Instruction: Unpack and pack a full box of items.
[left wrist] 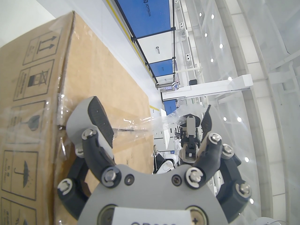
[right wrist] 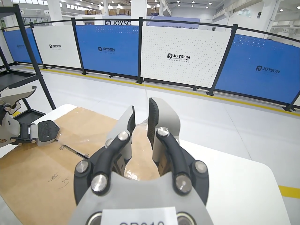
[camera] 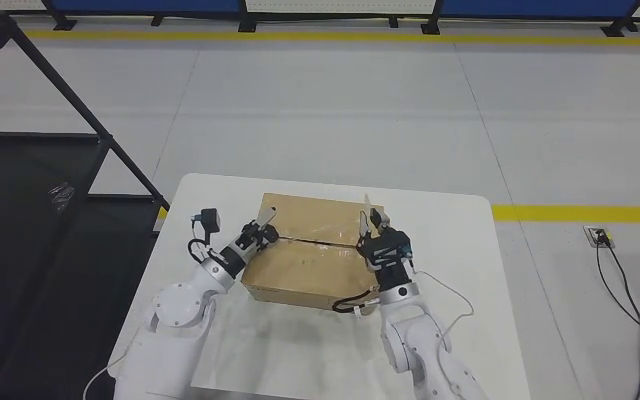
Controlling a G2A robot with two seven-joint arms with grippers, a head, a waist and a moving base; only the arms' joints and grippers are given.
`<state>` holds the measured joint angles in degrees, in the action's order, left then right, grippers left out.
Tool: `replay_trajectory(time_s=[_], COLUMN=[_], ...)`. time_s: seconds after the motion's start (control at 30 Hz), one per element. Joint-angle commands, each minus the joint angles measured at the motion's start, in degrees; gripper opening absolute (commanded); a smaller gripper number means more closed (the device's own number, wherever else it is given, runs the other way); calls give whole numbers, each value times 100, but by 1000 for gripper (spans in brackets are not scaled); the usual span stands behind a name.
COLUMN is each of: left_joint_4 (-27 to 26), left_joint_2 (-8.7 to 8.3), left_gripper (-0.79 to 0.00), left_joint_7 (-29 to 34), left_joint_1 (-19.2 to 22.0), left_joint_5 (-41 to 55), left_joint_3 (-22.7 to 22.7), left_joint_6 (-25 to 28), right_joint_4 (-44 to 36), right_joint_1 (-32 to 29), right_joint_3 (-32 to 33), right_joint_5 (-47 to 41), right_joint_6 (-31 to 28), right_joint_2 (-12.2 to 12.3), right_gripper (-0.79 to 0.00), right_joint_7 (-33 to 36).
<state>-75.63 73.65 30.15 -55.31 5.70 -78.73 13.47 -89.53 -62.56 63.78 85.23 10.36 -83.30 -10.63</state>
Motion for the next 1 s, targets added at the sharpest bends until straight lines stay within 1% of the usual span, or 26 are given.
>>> replay_trajectory(time_s=[0.0,0.23,0.37,0.47,0.6,0.67,0.7,0.77,0.8,0.87,0.9,0.97], left_joint_4=[-10,-24,1,15,11,-21,-46,-91,-119,-155,-168,-175], left_joint_2=[0,14,23,24,20,19,17,12,10,2,0,-5], left_gripper=[0,0,0,0,0,0,0,0,0,0,0,0], left_joint_7=[-8,-18,-47,-62,-83,-114,-130,-162,-180,-200,-199,-210], left_joint_1=[-2,28,65,80,81,64,53,23,7,-30,-43,-57], left_joint_5=[-3,-49,-62,-60,-67,-45,-30,-1,20,54,66,59], left_joint_3=[21,186,262,284,293,282,273,246,228,191,180,169], left_joint_6=[-4,-52,-62,-60,-65,-57,-50,-40,-30,-25,-28,-34], right_joint_4=[-16,-121,-158,-229,-313,-339,-350,-342,-337,-287,-261,-180], right_joint_1=[-42,-213,-271,-329,-321,-266,-220,-90,-16,148,262,471], right_joint_3=[43,210,289,340,410,435,431,448,447,441,447,453], right_joint_5=[-37,-148,-190,-252,-432,-577,-673,-918,-1052,-1419,-1636,-1967], right_joint_6=[14,-61,-105,-128,-369,-519,-649,-968,-1170,-1606,-1840,-2156], right_joint_2=[-2,6,9,8,11,9,8,8,10,11,13,17], right_gripper=[-573,-539,-499,-486,-428,-419,-397,-268,-111,-28,0,0], right_joint_7=[-17,-25,10,-23,122,304,450,824,1030,1564,1897,2482])
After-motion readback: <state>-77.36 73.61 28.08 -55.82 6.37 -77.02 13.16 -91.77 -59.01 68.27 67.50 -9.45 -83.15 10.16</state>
